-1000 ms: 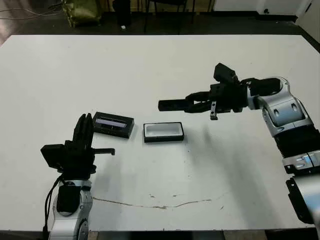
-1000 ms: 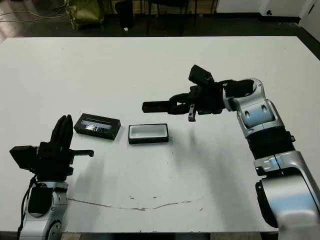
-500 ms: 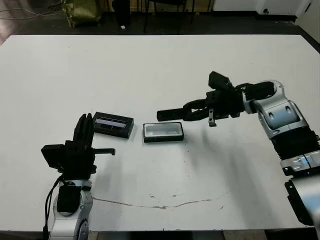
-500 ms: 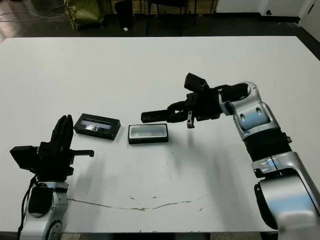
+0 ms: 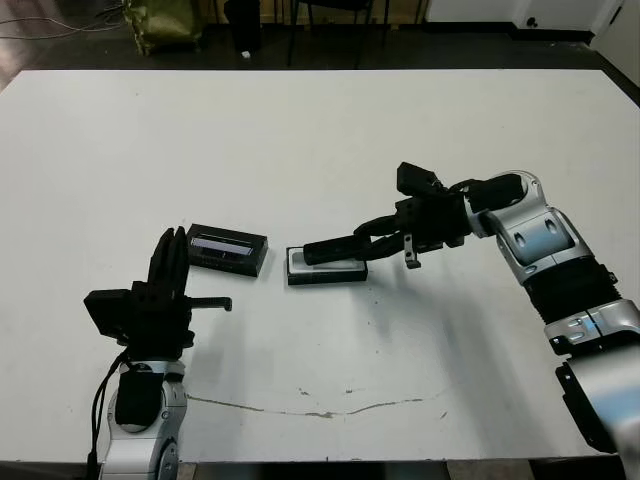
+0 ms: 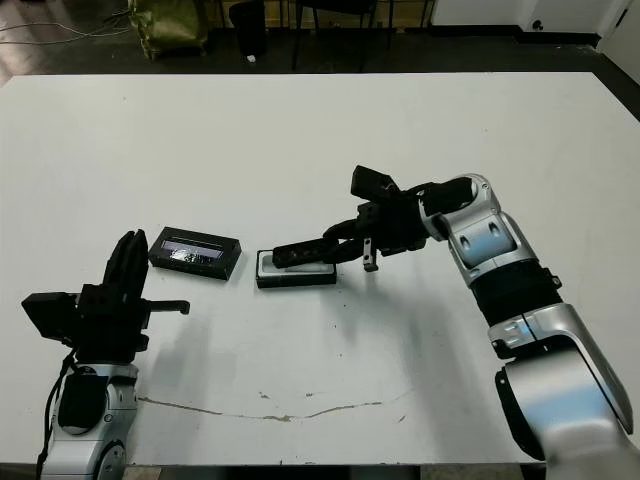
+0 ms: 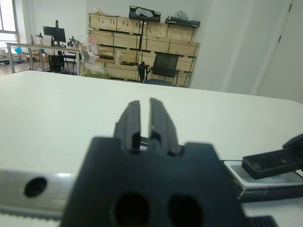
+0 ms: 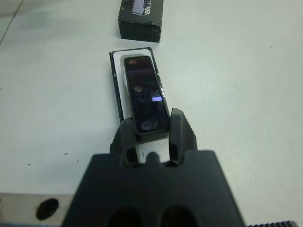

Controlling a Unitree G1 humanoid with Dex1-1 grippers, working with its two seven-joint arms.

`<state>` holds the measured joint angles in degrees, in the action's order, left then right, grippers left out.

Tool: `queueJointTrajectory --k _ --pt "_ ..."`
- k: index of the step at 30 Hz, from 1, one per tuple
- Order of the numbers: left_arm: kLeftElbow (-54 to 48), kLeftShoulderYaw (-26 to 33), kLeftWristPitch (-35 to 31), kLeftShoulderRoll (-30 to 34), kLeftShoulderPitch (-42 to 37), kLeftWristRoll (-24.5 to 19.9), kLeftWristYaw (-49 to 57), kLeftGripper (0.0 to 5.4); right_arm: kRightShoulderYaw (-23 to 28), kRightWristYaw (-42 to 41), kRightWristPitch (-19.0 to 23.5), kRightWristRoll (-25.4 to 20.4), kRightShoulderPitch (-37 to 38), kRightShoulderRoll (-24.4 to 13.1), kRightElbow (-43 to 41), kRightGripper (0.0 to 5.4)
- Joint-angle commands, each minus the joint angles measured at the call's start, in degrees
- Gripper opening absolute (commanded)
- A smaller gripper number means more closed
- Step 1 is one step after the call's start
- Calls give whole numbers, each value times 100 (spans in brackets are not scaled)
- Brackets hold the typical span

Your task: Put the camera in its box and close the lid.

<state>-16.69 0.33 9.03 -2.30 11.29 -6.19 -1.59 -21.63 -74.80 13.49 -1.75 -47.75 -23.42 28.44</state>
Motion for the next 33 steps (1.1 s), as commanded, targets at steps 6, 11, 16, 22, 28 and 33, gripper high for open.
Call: queueJointTrajectory --k 6,11,16,22,28,33 --pt "69 3 -40 11 86 58 25 0 -70 17 60 141 -32 64 16 4" --pt "101 7 10 9 86 51 13 0 -98 41 -24 240 -65 125 91 4" --pt "89 5 -8 0 94 20 7 0 -125 71 -95 345 -77 182 140 4" --pt "60 -10 -16 -2 121 72 38 0 -154 97 -77 403 -76 269 134 4" --pt "145 12 88 6 116 -13 -26 0 -180 141 -60 466 -46 344 96 4" --pt "154 12 97 0 130 1 -10 0 -205 160 5 503 -24 398 71 4"
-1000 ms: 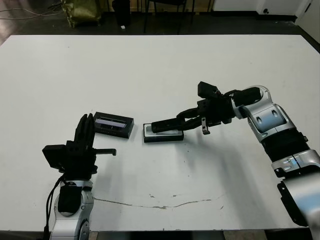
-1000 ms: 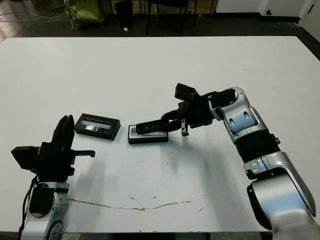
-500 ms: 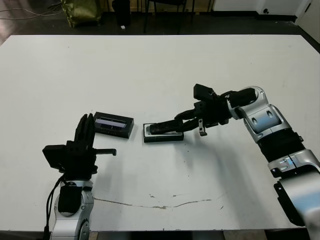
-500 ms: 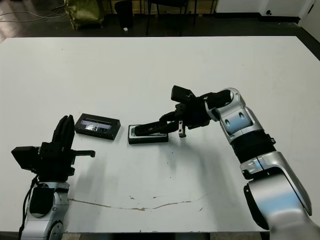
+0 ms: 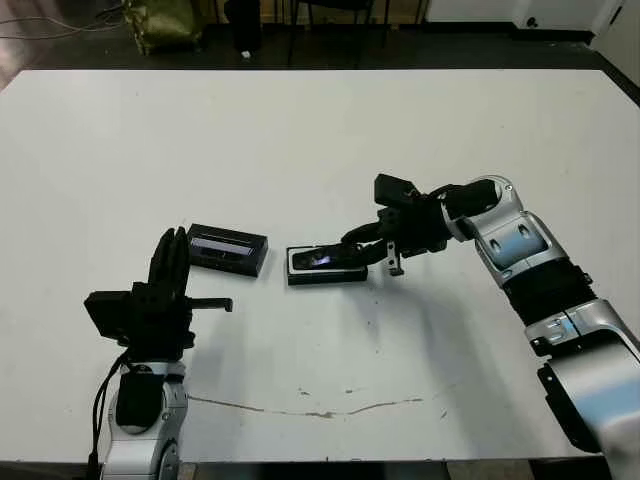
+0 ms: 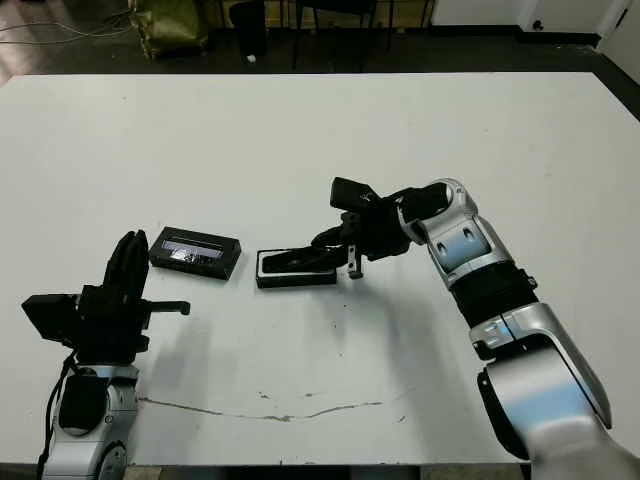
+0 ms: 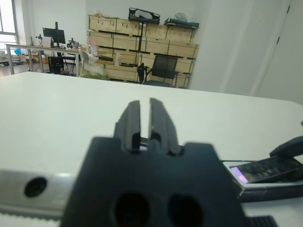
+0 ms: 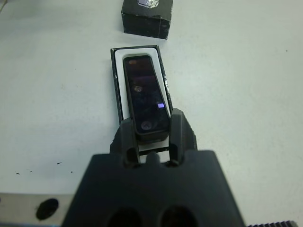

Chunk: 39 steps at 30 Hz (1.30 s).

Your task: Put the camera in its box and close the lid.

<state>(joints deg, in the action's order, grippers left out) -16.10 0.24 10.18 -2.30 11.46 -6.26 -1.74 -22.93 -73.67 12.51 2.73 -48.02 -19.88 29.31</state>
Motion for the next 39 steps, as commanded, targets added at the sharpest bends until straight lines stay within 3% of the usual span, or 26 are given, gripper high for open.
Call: queueJointTrajectory --k 1,16,24,36,39 --pt "89 21 -25 1 118 12 7 0 -81 62 123 66 10 48 -30 4" --pt "20 4 -77 6 158 51 38 0 -91 39 483 34 -43 94 -165 4" --pt "63 4 -23 4 139 73 40 0 -57 192 648 77 -77 -26 -327 173" --pt "125 17 36 17 123 41 8 0 150 215 509 -20 -81 -131 -368 433" --pt "91 10 -13 13 130 71 38 0 338 172 557 -207 -95 -123 -332 419"
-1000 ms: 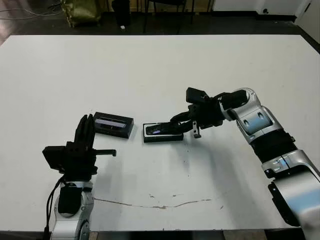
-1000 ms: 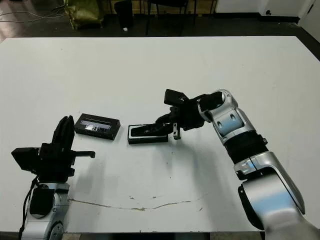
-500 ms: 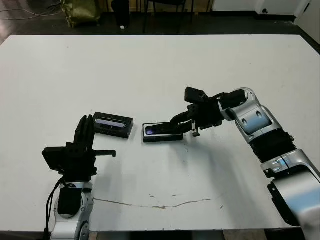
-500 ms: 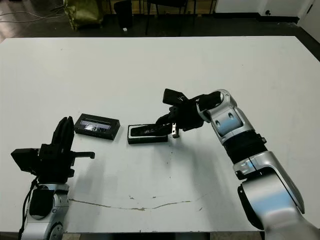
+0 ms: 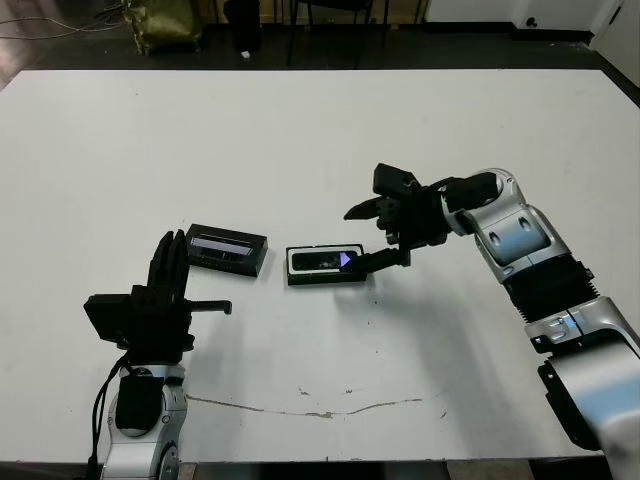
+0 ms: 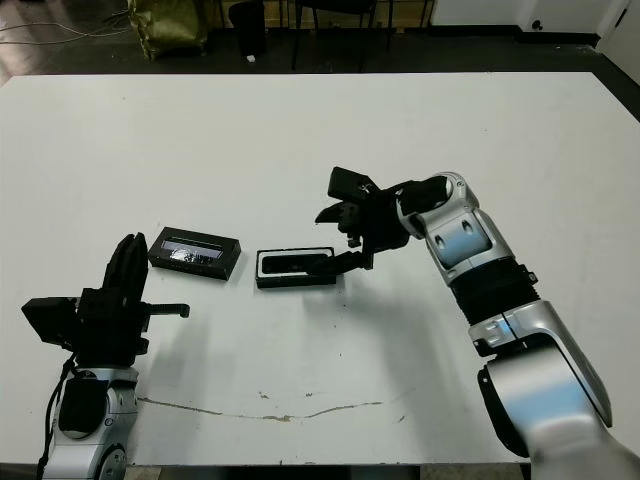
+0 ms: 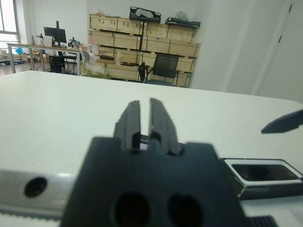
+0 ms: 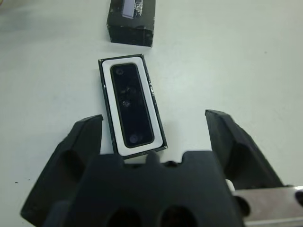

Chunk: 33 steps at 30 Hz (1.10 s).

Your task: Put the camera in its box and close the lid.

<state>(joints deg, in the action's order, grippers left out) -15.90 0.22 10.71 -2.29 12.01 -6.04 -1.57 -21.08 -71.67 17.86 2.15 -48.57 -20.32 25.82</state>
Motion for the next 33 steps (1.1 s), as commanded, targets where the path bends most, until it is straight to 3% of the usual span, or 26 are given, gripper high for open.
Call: queueJointTrajectory --k 1,5,8,12,16,19,21,24,27,30,33 --pt "56 9 -82 10 78 54 30 0 222 -45 84 -229 -52 -79 21 423" --pt "45 14 -74 19 72 61 29 0 657 288 484 -570 104 -91 -385 367" --pt "-3 28 -111 28 70 15 12 0 1231 889 940 -973 560 -88 -1217 299" --pt "-74 102 -167 102 27 -35 -30 0 1590 1614 727 -893 1362 -425 -2462 207" --pt "-242 262 -335 404 -122 -132 -273 0 1979 2248 1068 -868 2377 -803 -3796 121" --pt "-550 432 -723 785 -267 -199 -486 0 2427 2735 1521 -1141 3211 -751 -4701 51" --pt "-681 578 -895 1085 -443 -259 -684 0 2750 3016 1559 -1405 3773 -594 -5128 4" --pt "-917 775 -1394 1512 -728 -499 -958 0 3115 3297 1174 -1832 4384 -238 -5292 1" --pt "-1355 927 -2384 2104 -1120 -741 -1212 0 3254 3486 397 -2094 4864 179 -5219 1" --pt "-1606 916 -3150 2629 -1565 -745 -1431 0 3166 3689 -186 -2074 5179 411 -5180 1" --pt "-1384 625 -3502 3206 -2202 -561 -1899 0 3035 3895 -617 -1946 5363 541 -5133 1"
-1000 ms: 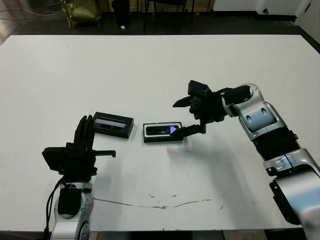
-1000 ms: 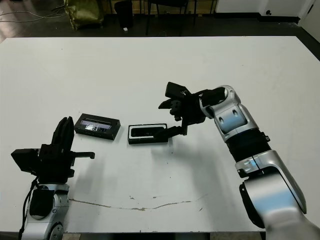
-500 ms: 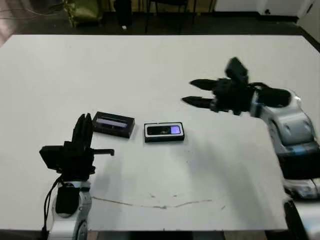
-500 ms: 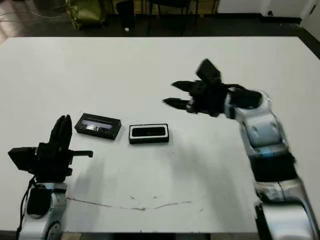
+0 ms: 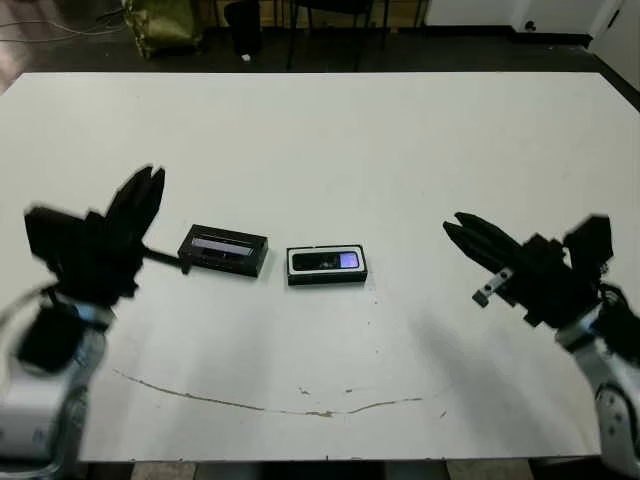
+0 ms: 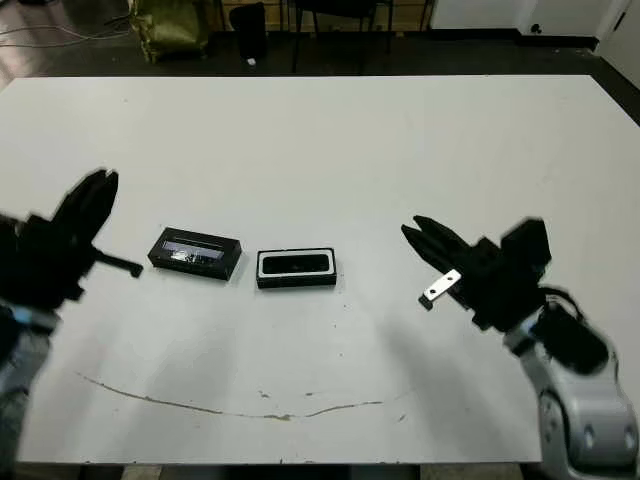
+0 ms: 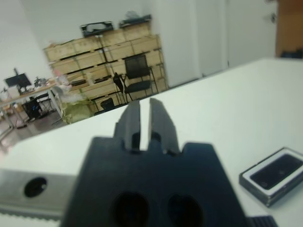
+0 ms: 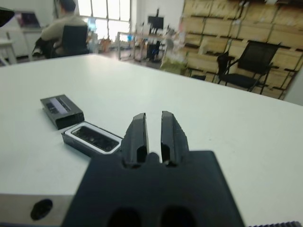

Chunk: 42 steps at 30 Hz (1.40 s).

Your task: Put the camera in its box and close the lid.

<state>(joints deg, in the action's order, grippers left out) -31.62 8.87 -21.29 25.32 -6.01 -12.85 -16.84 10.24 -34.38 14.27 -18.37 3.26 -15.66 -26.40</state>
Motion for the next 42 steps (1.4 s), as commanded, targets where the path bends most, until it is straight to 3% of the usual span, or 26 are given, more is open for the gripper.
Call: queueJointTrajectory --k 1,4,7,11,16,20,32,42 --pt "420 -443 -311 737 -724 263 -679 0 -142 237 -338 138 211 98 96 1" --pt "1290 -1211 -384 1505 -1860 692 -1774 0 -260 354 -473 155 225 86 123 1" --pt "2353 -2004 -126 1793 -2949 1148 -2777 0 -344 490 -435 181 174 19 68 1" --pt "3770 -2807 494 1491 -4033 1906 -3281 0 -388 630 -369 165 104 -47 -27 1" --pt "5146 -3444 707 943 -4780 2494 -3681 0 -368 632 -450 80 60 -108 11 1" --pt "6275 -4240 889 548 -5366 3292 -4254 0 -320 604 -465 36 53 -175 58 1" --pt "8223 -4648 1814 -289 -5916 4107 -4538 0 -374 650 -541 -1 126 -179 119 1" --pt "8317 -4730 2182 -503 -5678 4338 -4717 0 -379 742 -470 16 262 -213 1 1"
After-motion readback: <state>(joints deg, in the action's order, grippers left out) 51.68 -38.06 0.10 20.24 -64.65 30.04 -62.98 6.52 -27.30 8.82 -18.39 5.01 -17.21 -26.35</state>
